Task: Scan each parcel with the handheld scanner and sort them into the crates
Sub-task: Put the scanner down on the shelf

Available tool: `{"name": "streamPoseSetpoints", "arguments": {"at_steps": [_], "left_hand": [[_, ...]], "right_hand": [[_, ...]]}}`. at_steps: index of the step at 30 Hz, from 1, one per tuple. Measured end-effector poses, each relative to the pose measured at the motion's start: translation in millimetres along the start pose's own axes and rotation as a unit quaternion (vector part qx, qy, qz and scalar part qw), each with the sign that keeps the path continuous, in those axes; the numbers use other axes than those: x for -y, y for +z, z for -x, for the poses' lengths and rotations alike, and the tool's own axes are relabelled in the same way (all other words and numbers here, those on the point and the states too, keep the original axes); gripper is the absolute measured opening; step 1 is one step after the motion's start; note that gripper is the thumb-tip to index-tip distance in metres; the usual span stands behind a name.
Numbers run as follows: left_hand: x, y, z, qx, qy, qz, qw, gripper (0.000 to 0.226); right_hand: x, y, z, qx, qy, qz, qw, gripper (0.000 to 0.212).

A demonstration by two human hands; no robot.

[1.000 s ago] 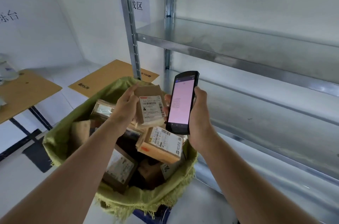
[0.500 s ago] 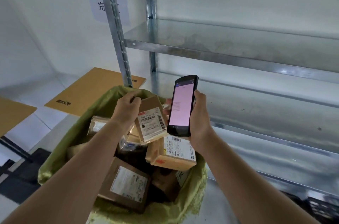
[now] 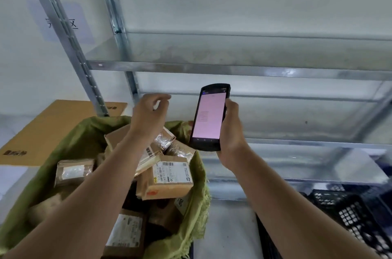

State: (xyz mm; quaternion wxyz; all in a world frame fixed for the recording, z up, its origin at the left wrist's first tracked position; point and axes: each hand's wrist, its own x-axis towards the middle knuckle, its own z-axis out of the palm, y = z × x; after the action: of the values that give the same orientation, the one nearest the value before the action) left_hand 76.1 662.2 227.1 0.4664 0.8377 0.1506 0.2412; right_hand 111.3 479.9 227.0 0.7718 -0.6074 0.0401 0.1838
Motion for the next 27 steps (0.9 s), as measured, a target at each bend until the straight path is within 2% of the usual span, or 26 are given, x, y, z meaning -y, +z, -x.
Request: {"name": "streamPoseSetpoints", "arguments": {"at_steps": [4, 7, 11, 20, 27], "left_hand": [[-45.7, 47.0, 6.1, 0.073, -0.020, 0.081, 0.994, 0.028], [-84.5, 87.3, 14.9, 0.129, -0.014, 0.108, 0.986, 0.026], [-139.3, 144.7, 31.0, 0.170, -0.013, 0.137, 0.976, 0.021], [-244.9, 279.4, 61.4, 0.203, -0.027, 0.281, 0.938, 0.020], [-291.8, 351.1, 52.5, 0.231, -0.016, 0.342, 0.911, 0.028]], "right_hand": [[22.2, -38.9, 7.4, -0.050, -0.007, -0.018, 0.999, 0.063], [42.2, -83.2, 10.4, -0.090, -0.027, -0.027, 0.995, 0.051], [72.2, -156.8, 12.2, -0.088, -0.033, -0.025, 0.995, 0.047], [154.6, -317.0, 12.6, -0.090, -0.076, 0.001, 0.993, 0.043], [202.2, -394.2, -3.5, -0.056, -0.102, -0.048, 0.992, 0.040]]}}
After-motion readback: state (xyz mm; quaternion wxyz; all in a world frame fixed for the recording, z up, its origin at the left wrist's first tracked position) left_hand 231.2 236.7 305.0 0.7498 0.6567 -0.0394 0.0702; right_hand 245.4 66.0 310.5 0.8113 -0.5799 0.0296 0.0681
